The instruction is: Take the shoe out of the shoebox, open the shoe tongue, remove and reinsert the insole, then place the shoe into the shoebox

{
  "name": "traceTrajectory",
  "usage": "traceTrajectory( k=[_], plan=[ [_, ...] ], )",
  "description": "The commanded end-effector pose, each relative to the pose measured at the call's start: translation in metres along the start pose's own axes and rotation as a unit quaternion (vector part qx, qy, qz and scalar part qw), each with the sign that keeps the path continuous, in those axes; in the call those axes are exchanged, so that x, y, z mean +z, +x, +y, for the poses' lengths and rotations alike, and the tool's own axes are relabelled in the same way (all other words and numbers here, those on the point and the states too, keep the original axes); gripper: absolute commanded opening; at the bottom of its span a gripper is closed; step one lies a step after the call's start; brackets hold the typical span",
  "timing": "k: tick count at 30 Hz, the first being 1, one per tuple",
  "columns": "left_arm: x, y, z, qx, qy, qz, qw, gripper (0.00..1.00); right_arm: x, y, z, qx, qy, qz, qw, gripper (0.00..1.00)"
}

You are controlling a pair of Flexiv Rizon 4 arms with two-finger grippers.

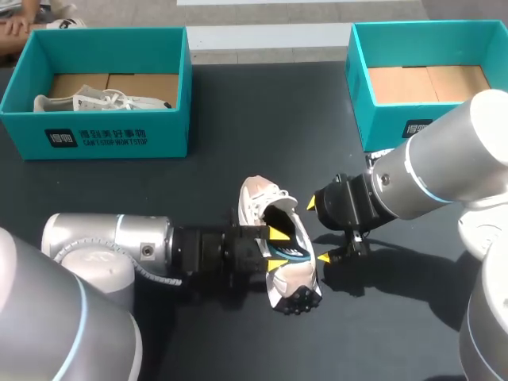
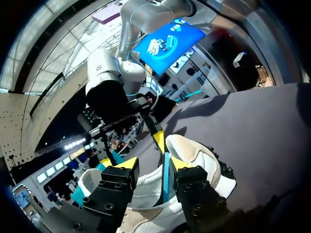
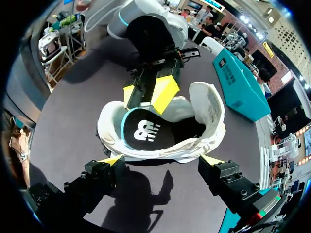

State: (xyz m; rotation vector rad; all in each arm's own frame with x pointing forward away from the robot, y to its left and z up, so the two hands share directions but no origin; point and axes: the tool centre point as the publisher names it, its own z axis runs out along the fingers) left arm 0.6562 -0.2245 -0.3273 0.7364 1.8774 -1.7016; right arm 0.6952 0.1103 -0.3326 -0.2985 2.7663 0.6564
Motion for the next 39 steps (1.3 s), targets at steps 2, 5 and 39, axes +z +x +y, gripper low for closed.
traceTrajectory(
  k=[2,5,39],
  plan=[
    [-0.013,-0.005,-0.013,0.006,0.002,-0.006,1.0,0.45,0.0,0.001,0.0,0.0,0.0,-0.001,1.0,1.0],
    [-0.015,-0.008,-0.017,0.007,0.004,-0.008,1.0,0.45,0.0,0.001,0.0,0.0,0.0,-0.001,1.0,1.0],
    [-0.039,-0.084,-0.04,0.024,-0.048,0.303,0.952,0.88,0.0,0.001,0.0,0.0,0.0,-0.001,1.0,1.0]
  ],
)
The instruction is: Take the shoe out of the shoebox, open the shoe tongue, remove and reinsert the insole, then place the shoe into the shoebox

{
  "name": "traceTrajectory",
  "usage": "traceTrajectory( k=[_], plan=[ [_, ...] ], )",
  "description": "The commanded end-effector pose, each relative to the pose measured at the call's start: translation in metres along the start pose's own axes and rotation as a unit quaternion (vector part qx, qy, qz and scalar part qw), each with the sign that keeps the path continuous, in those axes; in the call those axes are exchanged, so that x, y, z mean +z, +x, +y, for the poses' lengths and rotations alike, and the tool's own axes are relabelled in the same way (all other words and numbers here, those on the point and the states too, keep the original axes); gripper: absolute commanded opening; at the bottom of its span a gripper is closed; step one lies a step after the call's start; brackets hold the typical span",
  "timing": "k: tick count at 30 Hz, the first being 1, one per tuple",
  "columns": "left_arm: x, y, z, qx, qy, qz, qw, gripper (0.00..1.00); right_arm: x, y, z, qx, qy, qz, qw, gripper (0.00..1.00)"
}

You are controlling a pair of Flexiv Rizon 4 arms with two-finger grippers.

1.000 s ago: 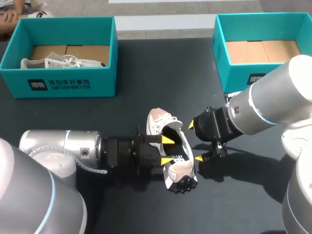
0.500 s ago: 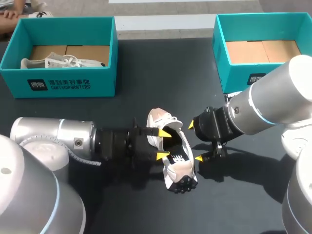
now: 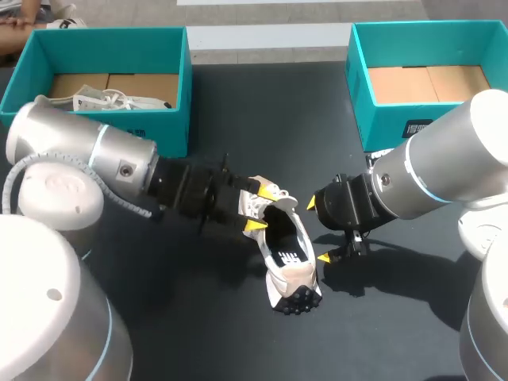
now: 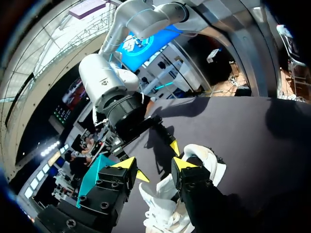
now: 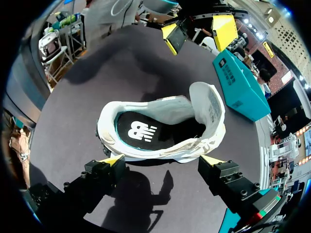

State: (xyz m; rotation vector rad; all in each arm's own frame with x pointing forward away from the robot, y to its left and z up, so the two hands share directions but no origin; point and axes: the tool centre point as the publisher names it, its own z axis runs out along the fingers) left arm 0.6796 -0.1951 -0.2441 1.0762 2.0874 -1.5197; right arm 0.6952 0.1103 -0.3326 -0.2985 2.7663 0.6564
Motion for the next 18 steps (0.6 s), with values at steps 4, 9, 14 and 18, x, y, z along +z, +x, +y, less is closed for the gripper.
traceTrajectory(
  k=[4,9,14,18],
  plan=[
    [-0.012,-0.017,0.009,-0.04,0.005,0.167,0.985,1.0,0.0,0.001,0.0,0.0,0.0,-0.001,1.0,1.0],
    [-0.012,-0.017,0.009,-0.04,0.005,0.167,0.985,1.0,-0.014,-0.001,-0.006,0.004,0.011,0.004,1.0,1.0],
    [-0.012,-0.017,0.009,-0.04,0.005,0.167,0.985,1.0,-0.045,-0.009,-0.016,0.005,0.013,0.017,1.0,1.0],
    [-0.012,-0.017,0.009,-0.04,0.005,0.167,0.985,1.0,-0.073,-0.017,-0.025,0.001,0.014,0.02,1.0,1.0]
  ],
)
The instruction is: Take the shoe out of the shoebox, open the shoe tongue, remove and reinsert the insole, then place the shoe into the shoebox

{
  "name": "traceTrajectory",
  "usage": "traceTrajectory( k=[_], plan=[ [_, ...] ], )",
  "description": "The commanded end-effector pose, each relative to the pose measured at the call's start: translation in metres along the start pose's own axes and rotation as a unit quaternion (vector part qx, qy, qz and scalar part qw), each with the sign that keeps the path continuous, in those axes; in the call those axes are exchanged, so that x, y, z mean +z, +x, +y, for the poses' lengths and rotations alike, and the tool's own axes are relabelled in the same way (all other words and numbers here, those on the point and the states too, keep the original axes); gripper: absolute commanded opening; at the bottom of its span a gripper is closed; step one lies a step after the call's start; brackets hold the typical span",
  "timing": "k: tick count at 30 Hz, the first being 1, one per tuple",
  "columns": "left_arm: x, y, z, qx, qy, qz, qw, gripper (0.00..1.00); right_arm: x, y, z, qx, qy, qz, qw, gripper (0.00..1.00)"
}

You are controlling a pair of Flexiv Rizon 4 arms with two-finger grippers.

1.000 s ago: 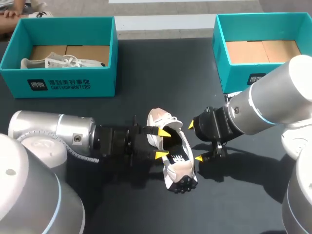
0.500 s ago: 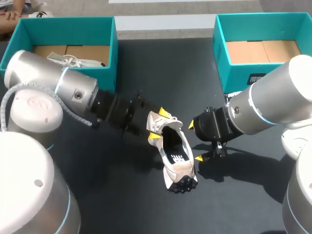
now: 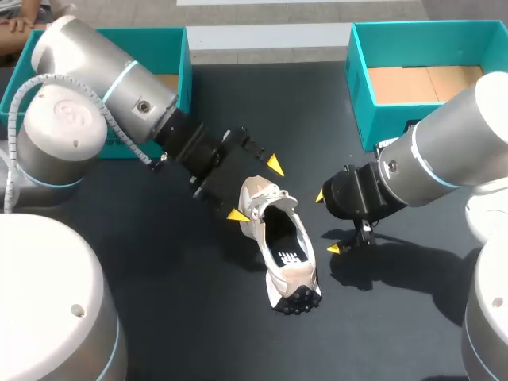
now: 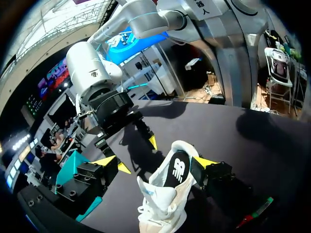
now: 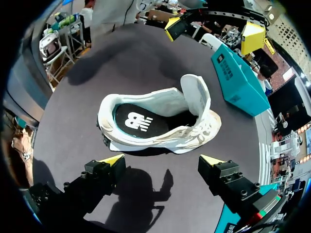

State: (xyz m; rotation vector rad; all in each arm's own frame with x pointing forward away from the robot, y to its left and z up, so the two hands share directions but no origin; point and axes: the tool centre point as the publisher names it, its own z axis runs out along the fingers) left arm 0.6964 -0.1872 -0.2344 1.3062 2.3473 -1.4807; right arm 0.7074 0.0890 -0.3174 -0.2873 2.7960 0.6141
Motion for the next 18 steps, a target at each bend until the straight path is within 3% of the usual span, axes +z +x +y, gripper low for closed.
traceTrajectory(
  k=[1,15,18],
  plan=[
    [0.0,-0.003,0.001,0.0,0.0,0.018,1.0,1.0,-0.057,-0.004,-0.012,-0.003,-0.002,0.011,1.0,1.0],
    [0.0,-0.003,0.001,0.0,0.0,0.018,1.0,1.0,-0.116,-0.009,-0.026,-0.009,0.021,0.047,0.999,1.0],
    [-0.008,0.001,0.006,0.009,-0.026,0.035,0.999,1.0,-0.117,-0.01,-0.027,-0.007,0.028,0.053,0.998,1.0]
  ],
)
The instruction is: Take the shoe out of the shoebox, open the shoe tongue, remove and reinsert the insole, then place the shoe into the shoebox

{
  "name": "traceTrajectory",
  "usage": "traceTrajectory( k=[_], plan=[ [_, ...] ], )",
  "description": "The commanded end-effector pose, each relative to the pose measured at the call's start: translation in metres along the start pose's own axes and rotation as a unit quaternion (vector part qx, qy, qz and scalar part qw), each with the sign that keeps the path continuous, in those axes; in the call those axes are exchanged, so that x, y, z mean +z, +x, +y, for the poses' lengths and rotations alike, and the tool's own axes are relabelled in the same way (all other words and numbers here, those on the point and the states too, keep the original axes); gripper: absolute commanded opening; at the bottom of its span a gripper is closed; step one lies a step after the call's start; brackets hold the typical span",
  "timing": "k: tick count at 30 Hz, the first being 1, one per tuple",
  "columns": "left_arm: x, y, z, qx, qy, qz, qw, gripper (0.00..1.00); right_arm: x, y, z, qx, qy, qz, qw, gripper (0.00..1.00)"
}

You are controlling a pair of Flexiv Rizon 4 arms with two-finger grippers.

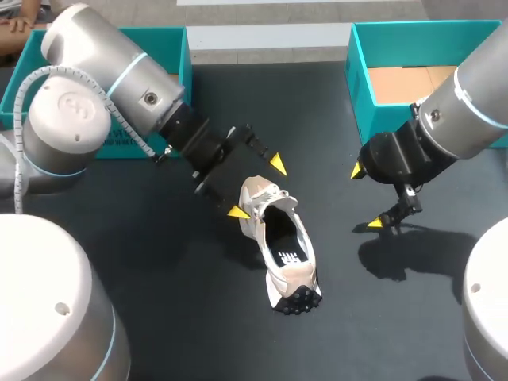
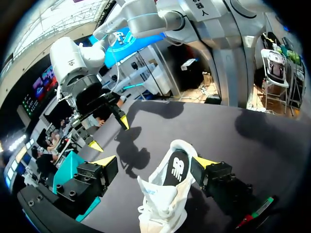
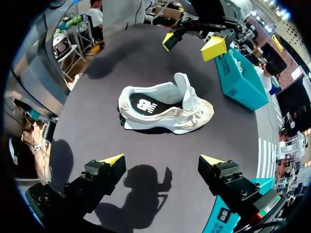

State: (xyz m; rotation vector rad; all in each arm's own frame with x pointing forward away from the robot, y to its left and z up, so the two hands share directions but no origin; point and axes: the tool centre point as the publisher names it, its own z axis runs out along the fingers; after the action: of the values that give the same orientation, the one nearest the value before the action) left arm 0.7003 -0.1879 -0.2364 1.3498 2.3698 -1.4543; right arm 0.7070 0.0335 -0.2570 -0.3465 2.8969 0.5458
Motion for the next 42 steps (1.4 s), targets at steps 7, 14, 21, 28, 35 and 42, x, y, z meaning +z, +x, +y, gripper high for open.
traceTrajectory(
  k=[7,14,21,28,35,42],
  plan=[
    [-0.018,0.002,0.008,0.014,-0.089,0.084,0.992,1.0,-0.04,0.004,-0.002,0.003,0.005,0.002,1.0,1.0],
    [-0.017,0.005,-0.003,0.05,-0.112,0.144,0.982,0.0,-0.04,0.004,-0.002,0.003,0.005,0.002,1.0,1.0],
    [-0.012,0.015,-0.012,0.135,-0.152,0.26,0.944,0.0,-0.04,0.004,-0.002,0.003,0.005,0.002,1.0,1.0],
    [-0.01,0.016,-0.013,0.149,-0.177,0.274,0.933,0.0,-0.04,0.004,-0.002,0.003,0.005,0.002,1.0,1.0],
    [-0.01,0.016,-0.013,0.149,-0.177,0.274,0.933,0.0,-0.04,0.004,-0.002,0.003,0.005,0.002,1.0,1.0],
    [0.011,0.021,-0.007,0.142,-0.161,0.306,0.928,0.0,-0.04,0.004,-0.002,0.003,0.005,0.002,1.0,1.0]
  ],
)
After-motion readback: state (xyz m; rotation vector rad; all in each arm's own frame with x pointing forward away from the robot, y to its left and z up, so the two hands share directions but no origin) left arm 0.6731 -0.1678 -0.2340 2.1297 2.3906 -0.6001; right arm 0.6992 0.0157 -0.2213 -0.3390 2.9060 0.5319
